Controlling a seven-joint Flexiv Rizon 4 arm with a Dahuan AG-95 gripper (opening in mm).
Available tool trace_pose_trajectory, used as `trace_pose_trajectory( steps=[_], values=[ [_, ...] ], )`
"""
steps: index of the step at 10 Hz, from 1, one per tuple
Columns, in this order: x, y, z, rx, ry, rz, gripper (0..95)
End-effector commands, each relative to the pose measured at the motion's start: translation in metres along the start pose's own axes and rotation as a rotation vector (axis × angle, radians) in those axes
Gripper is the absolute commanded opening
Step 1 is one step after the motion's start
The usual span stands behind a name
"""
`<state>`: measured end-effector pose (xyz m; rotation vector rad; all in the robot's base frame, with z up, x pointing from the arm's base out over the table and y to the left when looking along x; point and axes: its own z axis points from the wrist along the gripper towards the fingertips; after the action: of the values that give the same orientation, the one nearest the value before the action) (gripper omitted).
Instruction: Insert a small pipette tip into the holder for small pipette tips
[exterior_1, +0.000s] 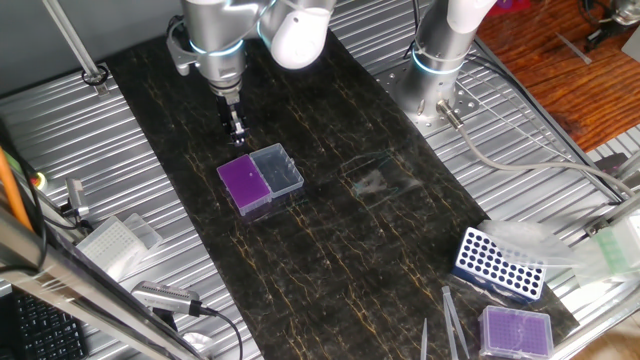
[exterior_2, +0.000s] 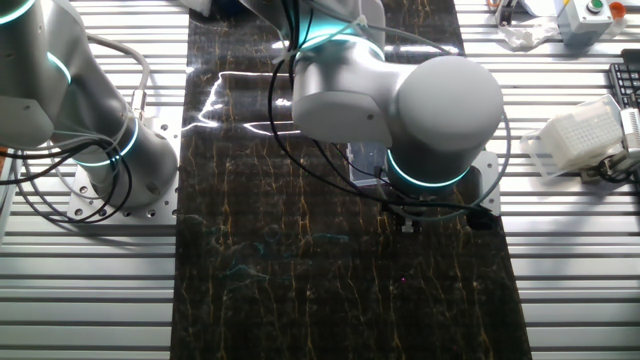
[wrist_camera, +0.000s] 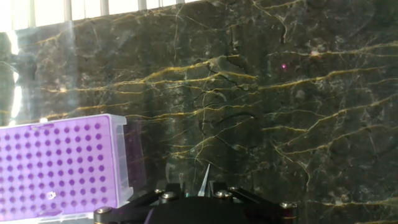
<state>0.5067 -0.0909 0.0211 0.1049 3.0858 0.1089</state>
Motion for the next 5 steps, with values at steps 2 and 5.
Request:
trace_pose_trajectory(
  steps=[2, 5],
  values=[
    [-0.0007, -0.0006, 0.0029, 0.000, 0.003, 0.007, 19.0],
    [-0.0002, -0.0008, 0.0053, -0.001, 0.001, -0.009, 0.0]
  ],
)
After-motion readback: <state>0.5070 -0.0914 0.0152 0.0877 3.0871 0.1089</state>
